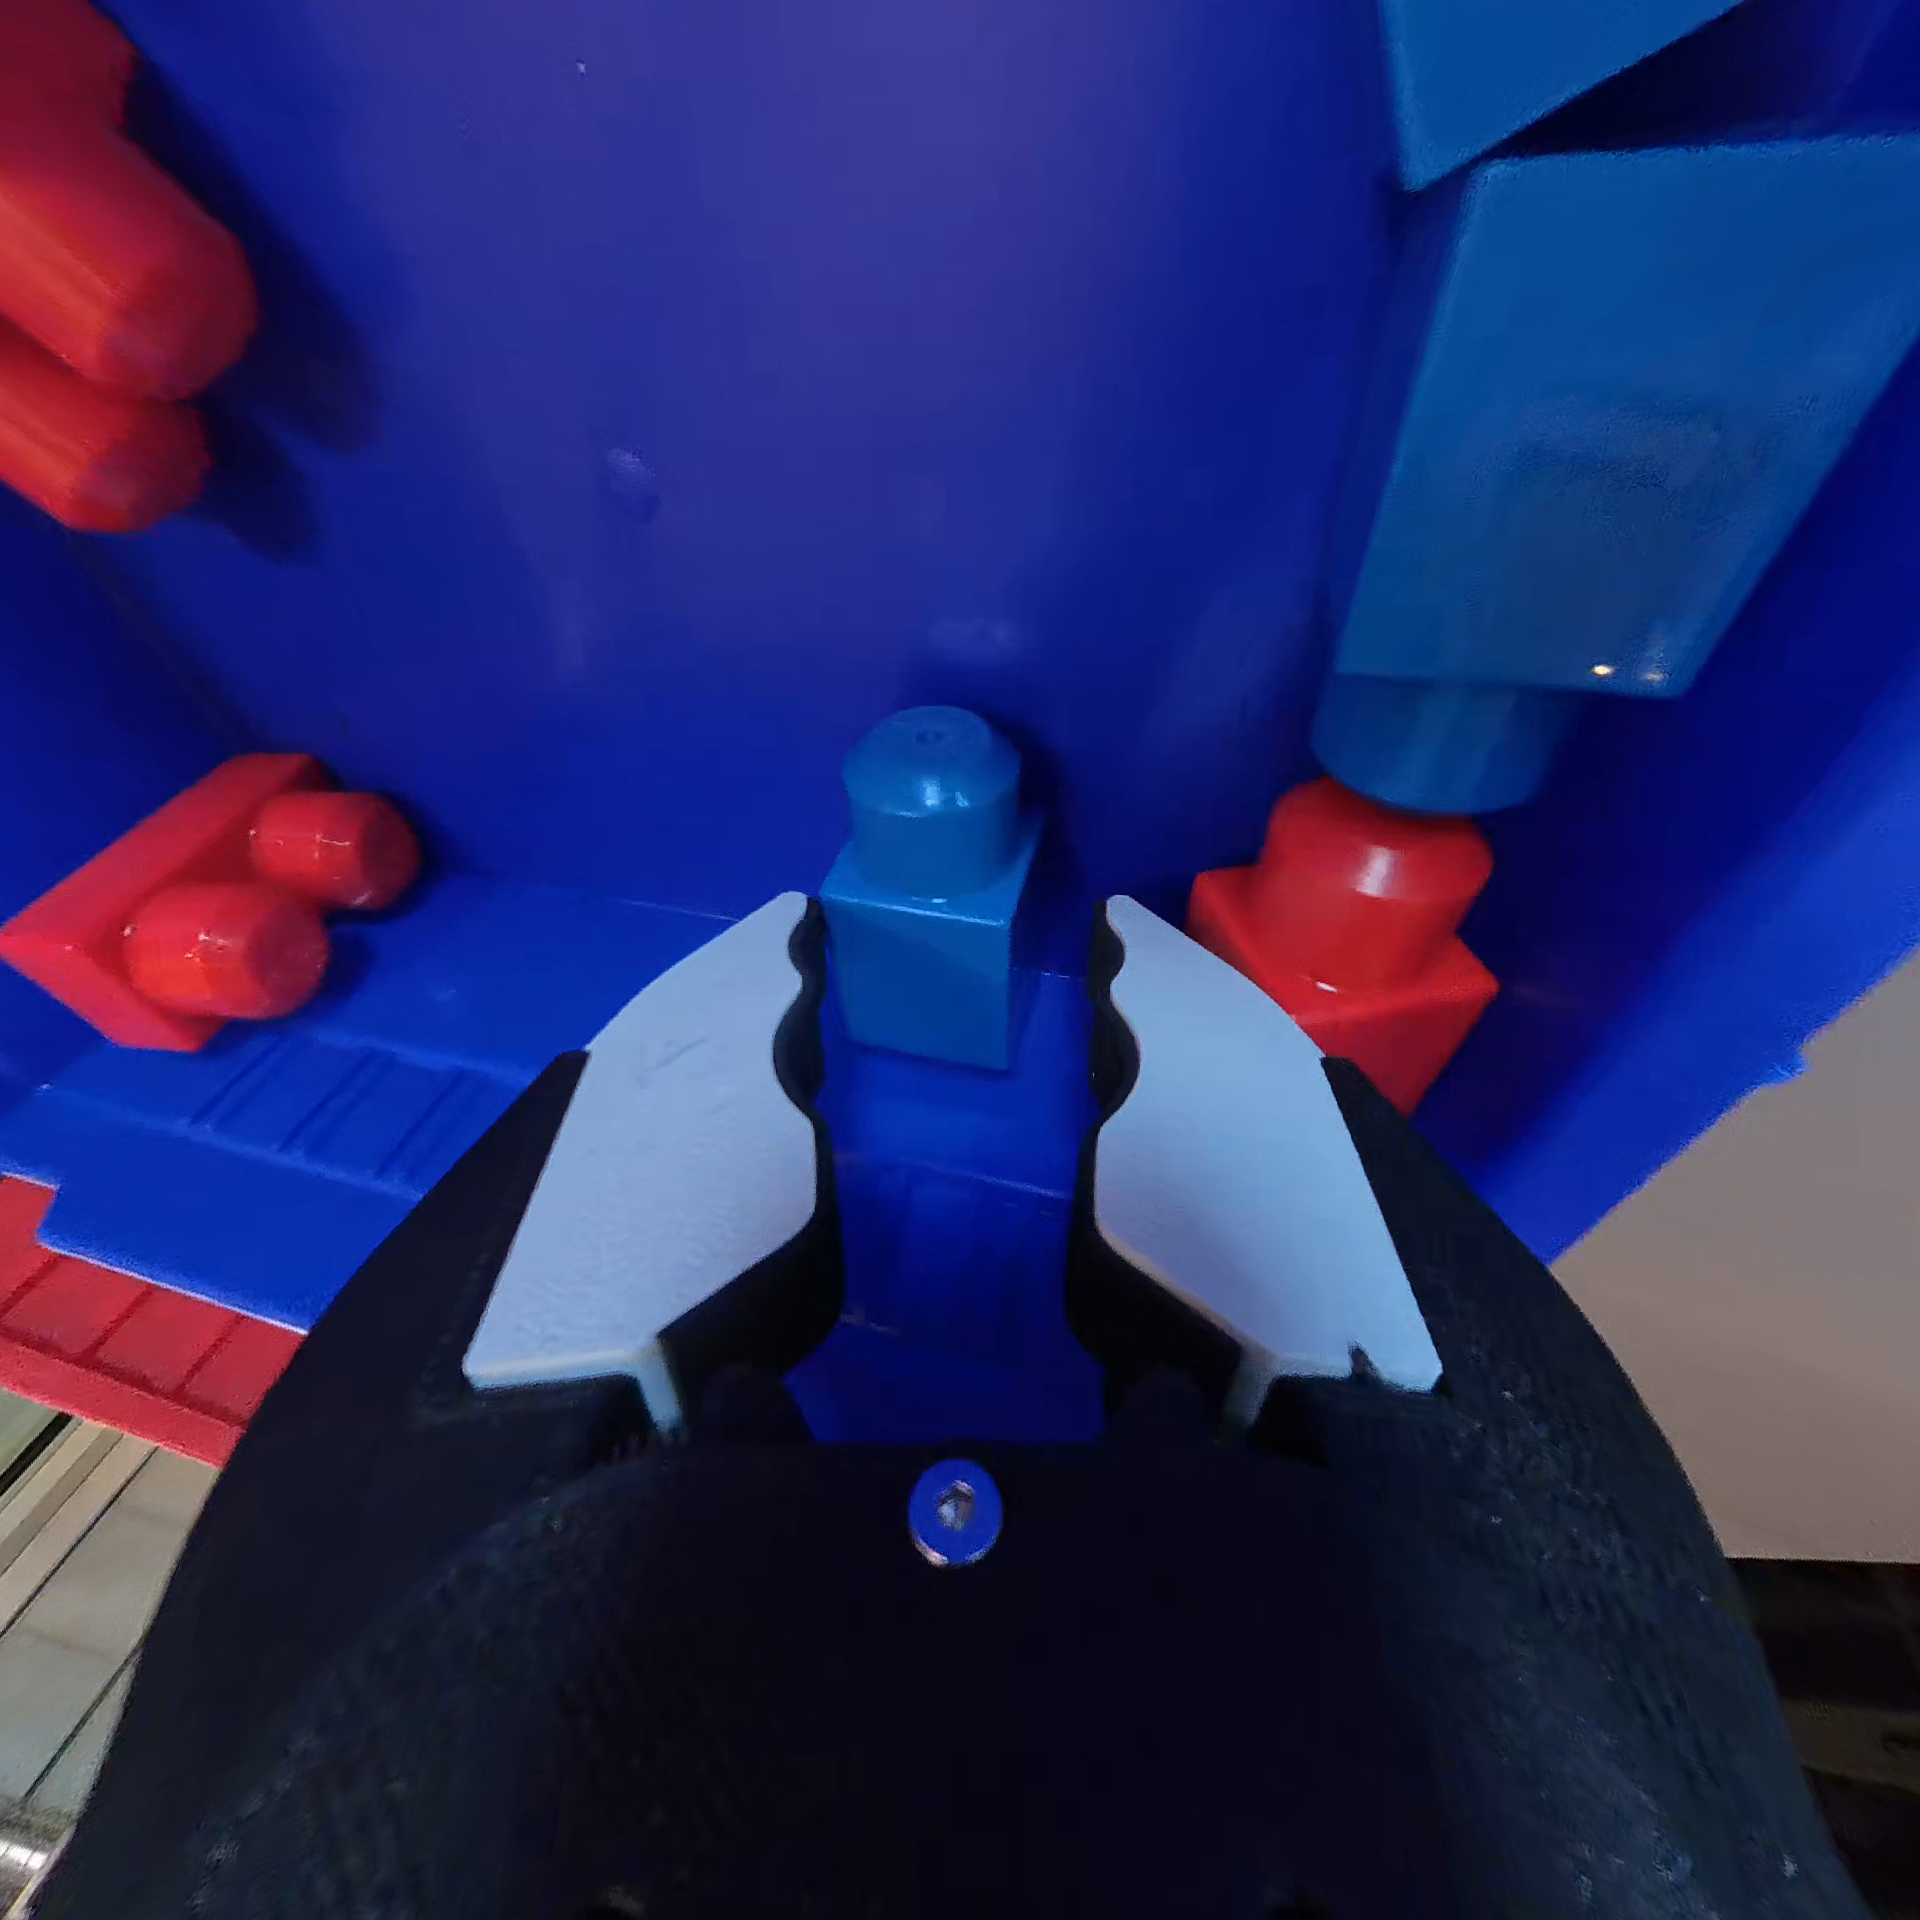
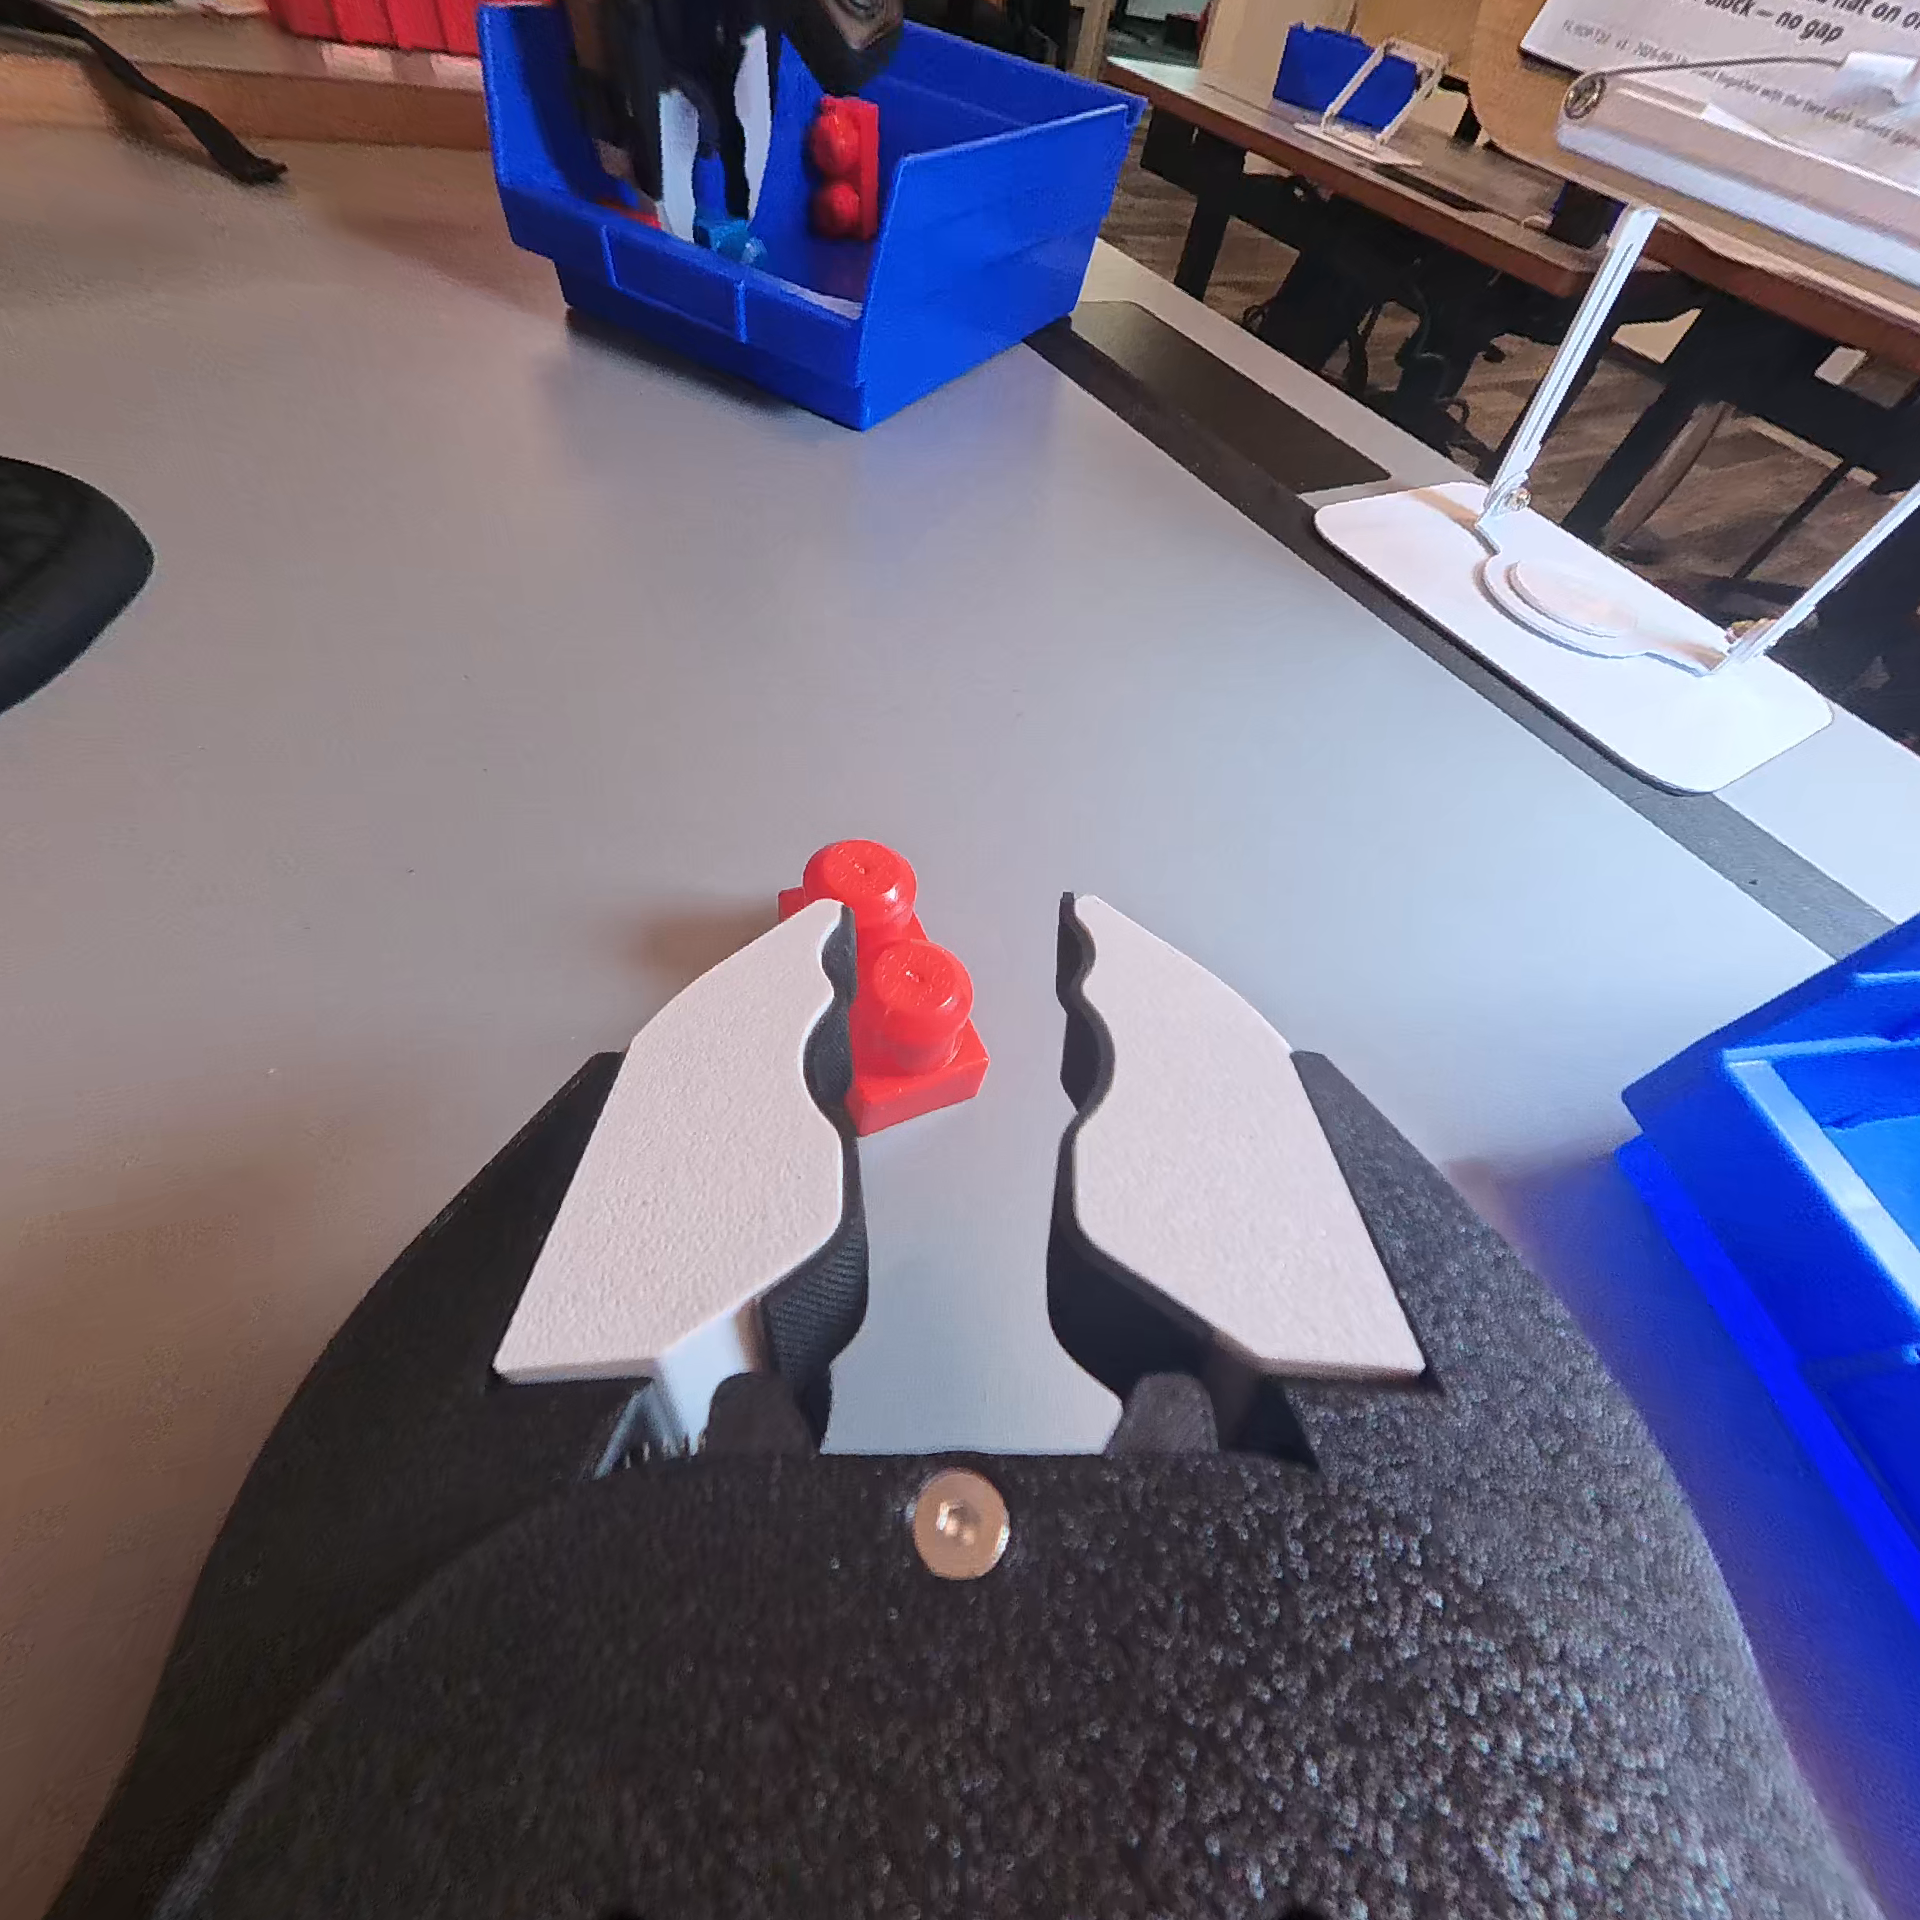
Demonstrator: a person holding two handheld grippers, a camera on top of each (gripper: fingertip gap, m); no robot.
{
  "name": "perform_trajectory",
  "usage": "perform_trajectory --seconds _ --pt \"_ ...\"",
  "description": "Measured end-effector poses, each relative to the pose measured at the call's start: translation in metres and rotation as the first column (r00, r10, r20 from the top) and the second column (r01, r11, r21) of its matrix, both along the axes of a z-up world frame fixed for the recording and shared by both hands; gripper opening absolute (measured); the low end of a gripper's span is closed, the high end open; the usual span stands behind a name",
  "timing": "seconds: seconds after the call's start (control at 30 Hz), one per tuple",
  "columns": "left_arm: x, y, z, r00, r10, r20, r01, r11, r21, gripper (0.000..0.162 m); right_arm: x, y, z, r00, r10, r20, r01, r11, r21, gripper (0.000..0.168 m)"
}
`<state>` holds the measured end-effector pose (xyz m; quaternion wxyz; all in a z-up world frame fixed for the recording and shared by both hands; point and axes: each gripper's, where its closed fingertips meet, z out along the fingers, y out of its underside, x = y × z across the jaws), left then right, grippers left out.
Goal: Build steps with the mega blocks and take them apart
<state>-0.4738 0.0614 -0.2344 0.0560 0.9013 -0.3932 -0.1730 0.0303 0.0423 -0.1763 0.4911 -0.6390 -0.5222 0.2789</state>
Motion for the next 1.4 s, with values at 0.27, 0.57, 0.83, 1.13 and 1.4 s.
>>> perform_trajectory --seconds 0.27,0.57,0.83,1.13,1.4 --pt "0.009 0.022 0.017 0.999 -0.029 0.044 0.023 0.991 0.129 0.038 0.000 0.001 -0.001 1.000 -0.004 -0.005 0.004 1.000 -0.009 0.036" --pt "0.220 0.034 0.170 0.566 -0.525 0.635 -0.213 0.651 0.728 0.038 -0.002 -0.001 0.004 0.999 -0.001 -0.045 0.000 0.999 -0.033 0.037" --pt "0.406 -0.048 0.111 0.029 -0.549 0.835 -0.193 0.817 0.544 0.038 -0.006 -0.006 0.006 0.999 0.011 -0.048 -0.011 1.000 -0.006 0.037" --pt "0.428 -0.053 -0.003 0.419 -0.538 0.731 0.148 0.835 0.530 0.037 -0.008 -0.008 -0.004 1.000 0.023 0.018 -0.024 0.999 0.036 0.038" --pt "0.376 -0.013 0.005 0.581 -0.467 0.667 -0.043 0.800 0.598 0.049 -0.009 -0.006 -0.025 0.995 0.026 0.092 -0.026 1.000 -0.002 0.043"
